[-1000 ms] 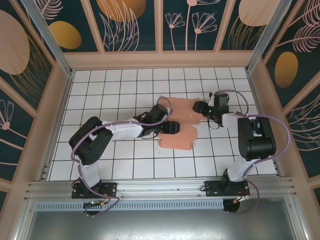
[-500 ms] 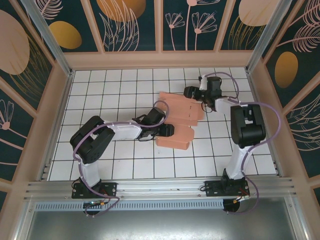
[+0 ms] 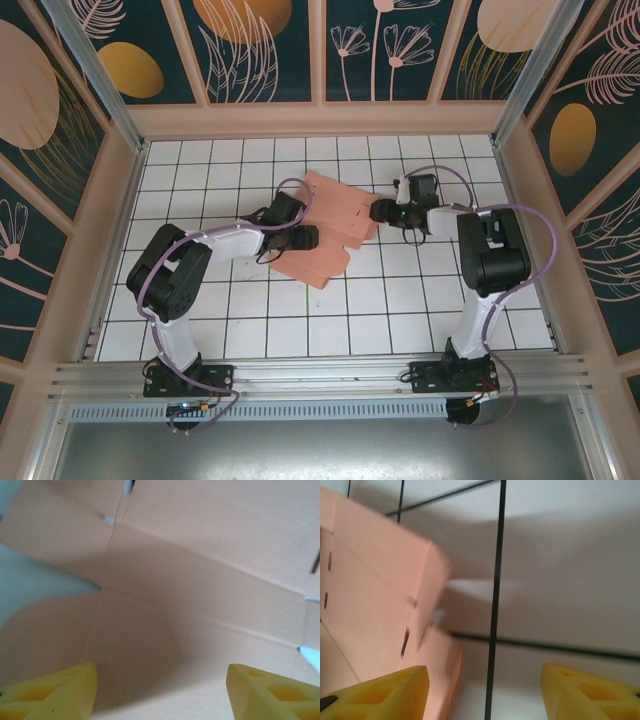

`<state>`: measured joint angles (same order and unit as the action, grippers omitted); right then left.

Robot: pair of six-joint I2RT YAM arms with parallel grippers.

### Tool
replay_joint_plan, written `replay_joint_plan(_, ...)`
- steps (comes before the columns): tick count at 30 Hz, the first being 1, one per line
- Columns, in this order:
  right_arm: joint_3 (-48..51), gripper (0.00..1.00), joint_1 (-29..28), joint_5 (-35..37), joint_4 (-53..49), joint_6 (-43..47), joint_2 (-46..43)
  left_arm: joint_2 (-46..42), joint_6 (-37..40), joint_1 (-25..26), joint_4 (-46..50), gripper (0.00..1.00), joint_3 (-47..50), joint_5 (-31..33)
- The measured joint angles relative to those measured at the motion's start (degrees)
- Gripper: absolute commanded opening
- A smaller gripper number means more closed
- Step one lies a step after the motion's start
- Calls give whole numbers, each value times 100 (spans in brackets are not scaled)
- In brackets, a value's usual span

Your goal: Fold the paper box

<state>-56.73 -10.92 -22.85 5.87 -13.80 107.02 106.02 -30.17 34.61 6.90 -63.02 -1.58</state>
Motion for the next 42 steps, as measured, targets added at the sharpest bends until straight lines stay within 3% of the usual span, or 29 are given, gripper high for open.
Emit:
replay_joint_plan(4,225,66,-13,81,-236,-2,-702,-9,-24,17,96,90,-448,271)
replay_joint_plan(9,20,69,-13,157,-234,63,-1099,-236,-236,22,63,97,-636,413)
replay_joint_plan(18,-1528,68,-444,85,-278,144,273,-1351,-817,22,-188,99,39,925)
replay_joint_plan(23,-1738,67,-651,22,-365,11,909,-1779,-1027,22,-258,99,466,1106)
replay_joint_plan(29,-1163,66,-535,120,-195,-118,868,-1987,-1215,22,-754,99,1025,835)
replay_joint_plan(34,48,64,-503,420,105,-494,-11,-1759,-1235,39,-835,99,835,754)
replay_joint_plan(36,487,65,-496,442,153,-664,-361,-1558,-1233,59,-841,95,629,684)
replay_joint_plan(42,1126,69,-426,404,7,-839,-1423,-787,-1196,308,-824,71,-24,273)
